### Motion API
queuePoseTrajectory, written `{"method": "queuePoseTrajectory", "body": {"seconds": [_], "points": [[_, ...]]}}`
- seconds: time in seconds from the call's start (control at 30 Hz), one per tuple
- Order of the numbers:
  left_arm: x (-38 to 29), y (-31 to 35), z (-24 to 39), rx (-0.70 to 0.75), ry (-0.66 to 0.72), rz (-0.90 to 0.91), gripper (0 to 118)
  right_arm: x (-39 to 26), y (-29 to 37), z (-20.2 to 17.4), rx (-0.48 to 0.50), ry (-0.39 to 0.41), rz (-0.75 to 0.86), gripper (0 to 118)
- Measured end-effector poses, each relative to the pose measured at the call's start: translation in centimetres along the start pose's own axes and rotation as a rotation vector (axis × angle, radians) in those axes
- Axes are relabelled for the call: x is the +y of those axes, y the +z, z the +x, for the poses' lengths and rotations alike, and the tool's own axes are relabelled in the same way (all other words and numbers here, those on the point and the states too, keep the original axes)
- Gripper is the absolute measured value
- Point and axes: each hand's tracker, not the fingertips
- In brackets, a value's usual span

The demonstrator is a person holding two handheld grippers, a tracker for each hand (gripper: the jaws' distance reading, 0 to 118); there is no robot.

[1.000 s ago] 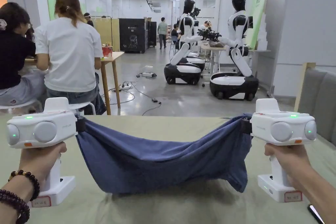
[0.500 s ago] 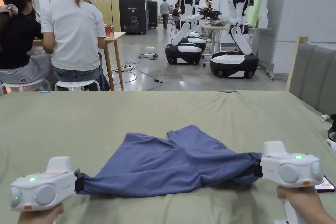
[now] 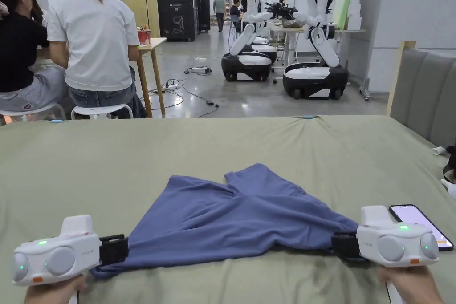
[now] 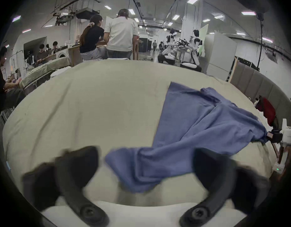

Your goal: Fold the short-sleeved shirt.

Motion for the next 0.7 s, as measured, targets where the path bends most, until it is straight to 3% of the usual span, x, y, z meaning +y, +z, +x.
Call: {"method": "queuePoseTrajectory", "body": {"seconds": [0.13,0.17,0.23,0.27,0.3,0.37,0.47,0.5,0.57,0.6,0.7], "points": [[2.1,2.2,1.4,-0.023,-0.017,0.066,110,2.7,1.8,0.1,0.027,-0.016,0.095,115],[2.5,2.6,1.6,-0.028,-0.022,0.071,98,3.2,2.3,0.0,0.035,-0.02,0.108,111],[3.1,3.3,2.1,-0.045,-0.043,0.111,24,4.1,3.4,-0.3,0.055,-0.017,0.135,76],[3.4,3.5,2.4,-0.03,-0.064,0.119,0,4.4,4.2,-0.7,0.058,-0.008,0.143,44],[3.4,3.6,2.6,-0.008,-0.09,0.118,0,4.7,4.5,-1.0,0.056,0.0,0.149,4],[2.9,4.2,2.1,-0.028,-0.096,0.123,0,4.8,4.7,-1.5,0.033,0.007,0.162,0],[2.3,3.9,1.0,-0.033,-0.074,0.084,2,4.8,4.1,-1.5,0.081,-0.006,0.147,0],[2.0,3.7,0.7,-0.025,-0.076,0.072,29,4.8,3.9,-1.7,0.082,-0.006,0.145,0],[1.3,3.1,0.1,-0.018,-0.073,0.011,96,4.5,3.5,-2.1,0.086,0.005,0.139,0],[1.0,1.9,-0.2,-0.007,-0.074,-0.03,118,4.4,3.3,-2.3,0.089,0.009,0.136,0],[-0.4,0.8,-1.0,0.069,-0.104,-0.032,116,4.0,2.9,-2.8,0.109,0.015,0.119,0]]}}
